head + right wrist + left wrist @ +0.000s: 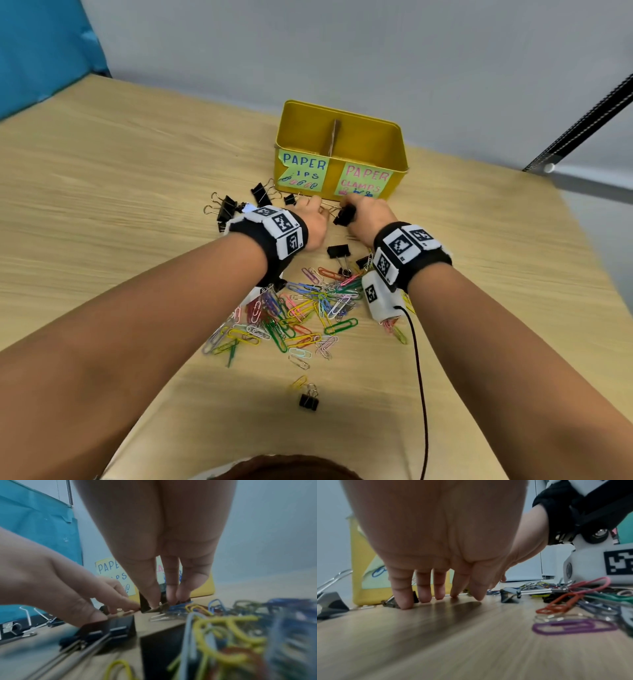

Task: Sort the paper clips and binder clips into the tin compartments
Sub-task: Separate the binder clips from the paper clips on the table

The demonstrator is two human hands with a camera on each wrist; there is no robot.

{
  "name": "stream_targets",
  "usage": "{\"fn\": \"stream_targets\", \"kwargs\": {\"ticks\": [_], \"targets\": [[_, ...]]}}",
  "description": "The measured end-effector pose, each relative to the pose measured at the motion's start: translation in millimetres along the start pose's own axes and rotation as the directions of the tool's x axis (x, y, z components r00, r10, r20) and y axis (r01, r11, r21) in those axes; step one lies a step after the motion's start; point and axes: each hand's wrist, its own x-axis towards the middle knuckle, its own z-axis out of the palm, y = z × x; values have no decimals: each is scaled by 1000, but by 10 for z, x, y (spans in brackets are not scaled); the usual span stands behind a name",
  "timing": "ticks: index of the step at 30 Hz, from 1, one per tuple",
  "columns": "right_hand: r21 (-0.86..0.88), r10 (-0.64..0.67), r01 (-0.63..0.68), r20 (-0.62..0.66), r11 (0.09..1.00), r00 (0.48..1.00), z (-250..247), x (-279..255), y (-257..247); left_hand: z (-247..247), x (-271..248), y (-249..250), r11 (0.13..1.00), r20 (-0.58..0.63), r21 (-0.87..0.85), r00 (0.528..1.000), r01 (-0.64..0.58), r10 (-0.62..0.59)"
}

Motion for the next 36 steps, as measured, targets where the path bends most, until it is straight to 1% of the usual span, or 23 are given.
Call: {"fn": "stream_targets", "kwargs": {"ticks": [4, 7, 10, 11, 12, 14, 15, 16, 17, 19, 21, 22, 23, 25, 26, 28, 30, 31, 33, 34, 35, 36], "targets": [[92, 16, -10, -70, 996, 997, -53, -5, 88, -34, -161, 10, 993, -14, 79, 996, -88, 90], [184, 33, -19, -74, 983, 997, -133, -58, 137, -67, -307, -35, 980, 7, 114, 986, -165, 166], [299, -45, 35, 27, 954, 999, -191, -99, 137, -94, -490, -80, 980, 53, 54, 980, -193, 190], [330, -63, 45, 42, 943, 997, -201, -97, 137, -102, -548, -94, 981, 55, 24, 980, -191, 190], [363, -45, 31, 31, 931, 998, -209, -90, 146, -104, -597, -107, 983, 58, -7, 981, -183, 183], [409, 52, -25, -54, 912, 997, -234, -79, 177, -107, -663, -128, 983, 55, -56, 983, -175, 178], [399, 95, -48, -100, 916, 990, -238, -83, 197, -105, -686, -128, 981, 52, -73, 982, -178, 182], [368, 118, -66, -120, 927, 986, -240, -85, 218, -99, -697, -123, 978, 45, -88, 980, -187, 191], [316, 125, -88, -100, 945, 987, -234, -97, 232, -93, -700, -113, 975, 36, -102, 978, -199, 204], [170, 125, -126, 16, 977, 992, -214, -140, 244, -88, -680, -81, 963, 13, -131, 971, -234, 238], [41, 82, -87, 121, 995, 989, -205, -212, 243, -69, -623, -33, 946, 3, -144, 956, -290, 294], [-1, 45, -46, 170, 999, 984, -206, -245, 244, -52, -594, -7, 938, 19, -129, 945, -321, 326], [-36, 16, -8, 222, 999, 975, -207, -284, 247, -32, -568, 24, 933, 61, -90, 933, -350, 356], [-85, 0, 26, 293, 996, 956, -220, -336, 274, 17, -532, 64, 925, 184, 48, 914, -376, 362], [-94, 20, 9, 297, 996, 955, -238, -352, 286, 39, -519, 64, 924, 222, 102, 914, -368, 339], [-95, 42, -19, 241, 995, 970, -274, -358, 304, 56, -509, 41, 933, 235, 141, 926, -332, 294], [-91, -13, 31, 194, 995, 981, -260, -357, 292, 59, -508, -2, 944, 206, 146, 943, -296, 263], [-86, -62, 81, 206, 993, 977, -243, -366, 271, 53, -507, -25, 951, 192, 147, 951, -272, 243], [-87, -139, 172, 297, 981, 945, -193, -401, 226, 53, -490, -72, 964, 161, 153, 968, -216, 192], [-109, -142, 193, 360, 975, 922, -177, -421, 216, 49, -479, -91, 970, 139, 154, 976, -187, 166], [-139, -117, 187, 401, 973, 908, -162, -440, 224, 46, -471, -102, 975, 110, 150, 983, -162, 146], [-162, -85, 162, 398, 973, 913, -157, -456, 246, 38, -469, -104, 979, 72, 142, 988, -145, 136]]}}
